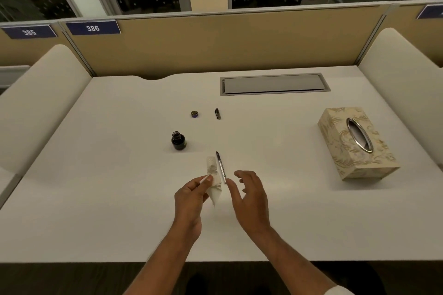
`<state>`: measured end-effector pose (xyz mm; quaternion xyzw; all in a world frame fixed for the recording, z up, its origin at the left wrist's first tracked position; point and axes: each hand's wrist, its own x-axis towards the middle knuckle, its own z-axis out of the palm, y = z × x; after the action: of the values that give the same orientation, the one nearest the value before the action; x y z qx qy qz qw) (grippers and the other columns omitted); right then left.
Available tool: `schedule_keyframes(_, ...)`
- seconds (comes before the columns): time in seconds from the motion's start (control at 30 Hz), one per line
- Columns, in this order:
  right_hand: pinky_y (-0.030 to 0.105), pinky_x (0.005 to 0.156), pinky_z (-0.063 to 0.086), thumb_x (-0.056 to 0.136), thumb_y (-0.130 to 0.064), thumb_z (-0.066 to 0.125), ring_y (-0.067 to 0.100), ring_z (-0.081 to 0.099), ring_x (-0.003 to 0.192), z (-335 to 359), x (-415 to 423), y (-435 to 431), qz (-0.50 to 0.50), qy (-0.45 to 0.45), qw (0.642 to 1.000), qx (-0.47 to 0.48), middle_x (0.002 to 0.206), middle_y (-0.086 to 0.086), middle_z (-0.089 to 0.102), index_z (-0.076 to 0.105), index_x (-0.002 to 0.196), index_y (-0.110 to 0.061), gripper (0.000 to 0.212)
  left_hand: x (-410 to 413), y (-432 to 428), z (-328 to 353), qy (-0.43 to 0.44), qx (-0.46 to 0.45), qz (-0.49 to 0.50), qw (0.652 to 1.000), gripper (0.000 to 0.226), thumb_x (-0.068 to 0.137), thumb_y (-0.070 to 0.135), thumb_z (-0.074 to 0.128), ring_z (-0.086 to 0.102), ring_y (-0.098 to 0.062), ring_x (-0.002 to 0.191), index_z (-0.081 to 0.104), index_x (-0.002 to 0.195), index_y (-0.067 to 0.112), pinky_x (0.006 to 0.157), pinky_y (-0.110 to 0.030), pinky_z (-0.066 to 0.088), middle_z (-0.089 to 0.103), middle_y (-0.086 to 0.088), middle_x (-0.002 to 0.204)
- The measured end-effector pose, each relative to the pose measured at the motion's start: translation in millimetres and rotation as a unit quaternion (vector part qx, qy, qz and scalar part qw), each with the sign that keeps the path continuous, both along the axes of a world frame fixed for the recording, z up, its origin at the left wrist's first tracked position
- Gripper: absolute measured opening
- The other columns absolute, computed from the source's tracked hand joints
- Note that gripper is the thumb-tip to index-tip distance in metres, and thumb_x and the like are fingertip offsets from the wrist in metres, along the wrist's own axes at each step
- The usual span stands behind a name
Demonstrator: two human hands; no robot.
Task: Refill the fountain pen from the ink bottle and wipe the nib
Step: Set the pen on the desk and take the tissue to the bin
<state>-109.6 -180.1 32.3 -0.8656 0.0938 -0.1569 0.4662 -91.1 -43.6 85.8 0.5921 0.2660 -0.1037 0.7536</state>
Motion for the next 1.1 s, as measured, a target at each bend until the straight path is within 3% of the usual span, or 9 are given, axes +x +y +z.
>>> schedule_keyframes(0.1,0.018,0.082,0.051,0.097,-0.035,0.062,0.005,0.061,0.106,28,-18,-6,0.018,-0.012,0.998,0.066,0.113,-0.014,0.065,0.063,0.118,-0.024,0.024,-18,-14,11,-0.007,-0.037,-0.008,0.999,0.022,0.091,0.014,0.072,0.072,-0.032,0.109,0.075,0.109,0.001,0.100,-0.042,0.055,0.078,-0.015,0.111)
schedule_keyframes(0.23,0.019,0.080,0.053,0.097,-0.036,0.062,0.003,0.064,0.100,57,-44,-14,0.029,0.002,0.990,0.135,0.105,-0.017,0.069,0.066,0.115,-0.027,0.020,-42,-30,29,-0.024,-0.068,-0.032,0.997,0.025,0.093,0.014,0.069,0.073,-0.032,0.109,0.074,0.113,0.000,0.101,-0.043,0.055,0.078,-0.016,0.112)
schedule_keyframes(0.37,0.012,0.074,0.053,0.095,-0.037,0.065,-0.001,0.065,0.095,78,-74,-17,0.024,0.011,0.980,0.196,0.100,-0.020,0.071,0.069,0.106,-0.032,0.013,-68,-41,40,-0.040,-0.080,-0.061,0.994,0.027,0.092,0.015,0.069,0.074,-0.029,0.109,0.074,0.115,0.002,0.101,-0.042,0.055,0.078,-0.015,0.113)
schedule_keyframes(0.57,0.020,0.077,0.057,0.093,-0.037,0.068,0.001,0.067,0.096,88,-121,-17,-0.011,0.024,0.966,0.257,0.101,-0.015,0.074,0.071,0.108,-0.029,0.017,-107,-42,45,-0.032,-0.128,-0.089,0.987,0.029,0.090,0.013,0.071,0.073,-0.029,0.111,0.073,0.117,0.002,0.103,-0.042,0.053,0.077,-0.017,0.116)
schedule_keyframes(0.83,0.026,0.080,0.059,0.093,-0.032,0.069,0.006,0.069,0.093,89,-199,-9,-0.077,0.031,0.956,0.282,0.096,-0.010,0.075,0.073,0.104,-0.028,0.012,-179,-43,44,-0.017,-0.149,-0.137,0.979,0.023,0.091,0.014,0.071,0.072,-0.028,0.112,0.075,0.112,0.006,0.105,-0.044,0.052,0.078,-0.014,0.112)
schedule_keyframes(1.1,0.020,0.075,0.055,0.094,-0.021,0.068,0.002,0.069,0.087,75,-262,-45,-0.111,0.041,0.961,0.249,0.089,-0.011,0.075,0.074,0.104,-0.026,0.013,-232,-66,21,-0.037,-0.063,-0.200,0.977,0.021,0.089,0.016,0.074,0.072,-0.018,0.112,0.078,0.108,0.010,0.108,-0.045,0.050,0.080,-0.005,0.109)
